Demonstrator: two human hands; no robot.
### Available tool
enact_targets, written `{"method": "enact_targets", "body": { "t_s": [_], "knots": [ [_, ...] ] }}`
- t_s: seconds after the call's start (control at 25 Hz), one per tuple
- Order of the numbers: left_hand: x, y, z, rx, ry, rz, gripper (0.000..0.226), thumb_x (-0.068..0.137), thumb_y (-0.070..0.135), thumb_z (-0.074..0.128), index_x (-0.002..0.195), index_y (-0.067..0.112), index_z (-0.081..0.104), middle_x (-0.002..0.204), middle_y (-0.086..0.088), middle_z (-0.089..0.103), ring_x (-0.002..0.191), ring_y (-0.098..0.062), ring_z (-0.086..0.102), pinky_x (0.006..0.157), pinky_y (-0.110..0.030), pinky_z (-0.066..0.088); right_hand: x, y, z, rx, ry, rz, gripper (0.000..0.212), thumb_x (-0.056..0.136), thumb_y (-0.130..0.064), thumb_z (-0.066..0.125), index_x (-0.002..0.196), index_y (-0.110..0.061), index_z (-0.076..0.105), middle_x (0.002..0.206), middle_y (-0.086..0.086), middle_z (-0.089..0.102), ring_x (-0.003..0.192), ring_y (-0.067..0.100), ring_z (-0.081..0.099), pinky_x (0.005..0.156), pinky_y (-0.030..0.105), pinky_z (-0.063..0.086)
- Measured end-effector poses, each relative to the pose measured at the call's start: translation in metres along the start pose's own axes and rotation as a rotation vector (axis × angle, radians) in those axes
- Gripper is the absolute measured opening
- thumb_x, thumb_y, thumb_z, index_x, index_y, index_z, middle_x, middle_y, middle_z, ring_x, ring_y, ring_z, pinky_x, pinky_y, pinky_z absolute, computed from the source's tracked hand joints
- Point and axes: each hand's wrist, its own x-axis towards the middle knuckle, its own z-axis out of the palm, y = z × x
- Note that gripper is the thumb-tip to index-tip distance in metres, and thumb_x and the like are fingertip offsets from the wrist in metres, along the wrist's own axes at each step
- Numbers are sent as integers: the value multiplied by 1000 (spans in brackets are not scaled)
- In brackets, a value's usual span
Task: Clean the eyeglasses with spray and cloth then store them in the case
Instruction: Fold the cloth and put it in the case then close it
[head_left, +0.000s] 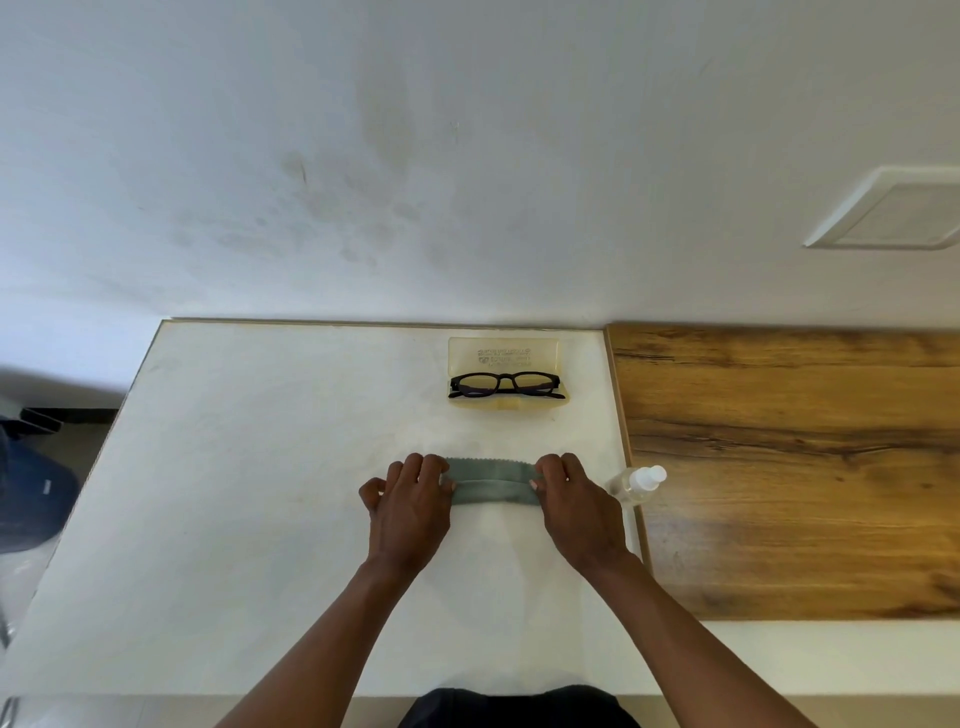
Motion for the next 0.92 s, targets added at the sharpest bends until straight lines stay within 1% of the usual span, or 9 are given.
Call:
{"method": "enact_targets", "body": {
  "t_s": [0.12, 0.2, 0.28, 0.36, 0.44, 0.52, 0.64, 0.8, 0.92],
  "knots": [
    [-7, -2, -1, 14, 53, 219, 15, 76, 11, 70, 86, 20, 62, 84, 4, 61, 76, -23, 57, 70, -38, 30, -4, -2, 2, 22, 113, -42, 8, 84, -9, 62, 77, -7, 61, 71, 7, 59, 43, 18, 51, 32, 20, 34],
    [-10, -6, -1, 81, 58, 354, 21, 68, 15, 77, 82, 23, 63, 85, 8, 65, 77, -22, 60, 66, -39, 35, -10, -2, 6, 2, 110, -123, 13, 84, -17, 52, 79, -11, 63, 74, 5, 61, 53, 18, 55, 40, 24, 43],
    [-11, -10, -1, 168, 69, 421, 26, 62, 14, 78, 82, 25, 66, 87, 11, 67, 81, -21, 63, 69, -39, 37, -16, 1, 8, -70, 92, -212, 11, 74, -18, 58, 80, -14, 66, 74, 2, 64, 61, 20, 58, 47, 26, 44],
    [-11, -14, 2, 238, 101, 490, 30, 63, 2, 71, 81, 26, 66, 85, 11, 67, 81, -20, 64, 74, -36, 30, -18, 3, 10, -146, 77, -272, 18, 64, -12, 73, 81, -16, 68, 71, 0, 66, 62, 21, 60, 48, 27, 44],
    [-9, -15, 2, 268, 117, 537, 33, 70, -4, 51, 76, 27, 63, 81, 9, 66, 80, -20, 64, 74, -35, 25, -18, 3, 11, -170, 61, -286, 25, 59, -5, 78, 79, -17, 67, 68, -1, 65, 60, 20, 59, 48, 27, 43],
    [-6, -13, -1, 252, 102, 522, 35, 69, -5, 50, 73, 27, 62, 81, 7, 66, 79, -20, 63, 75, -35, 26, -15, 3, 10, -144, 55, -278, 26, 57, -1, 78, 74, -17, 66, 66, 0, 63, 60, 21, 58, 49, 27, 42],
    [-3, -9, -3, 126, 0, 418, 34, 59, -5, 71, 76, 23, 64, 85, 5, 65, 84, -20, 56, 72, -38, 33, -11, 2, 7, -44, 24, -243, 22, 58, 2, 75, 71, -14, 66, 69, 2, 64, 63, 22, 59, 50, 27, 42],
    [6, -5, -4, -99, -124, 176, 12, 81, 12, 59, 89, 21, 57, 91, 10, 58, 93, -19, 46, 75, -33, 19, -5, -1, 2, 143, -76, -122, 11, 71, -2, 66, 78, -10, 64, 77, 6, 63, 71, 26, 58, 58, 31, 37],
    [15, 0, 0, -269, -137, -2, 8, 89, 18, 51, 88, 25, 50, 86, 17, 53, 91, -15, 42, 73, -32, 17, 3, -2, 5, 284, -107, 68, 11, 82, -4, 56, 92, -7, 59, 88, 8, 64, 81, 27, 55, 67, 34, 38]
  ]
}}
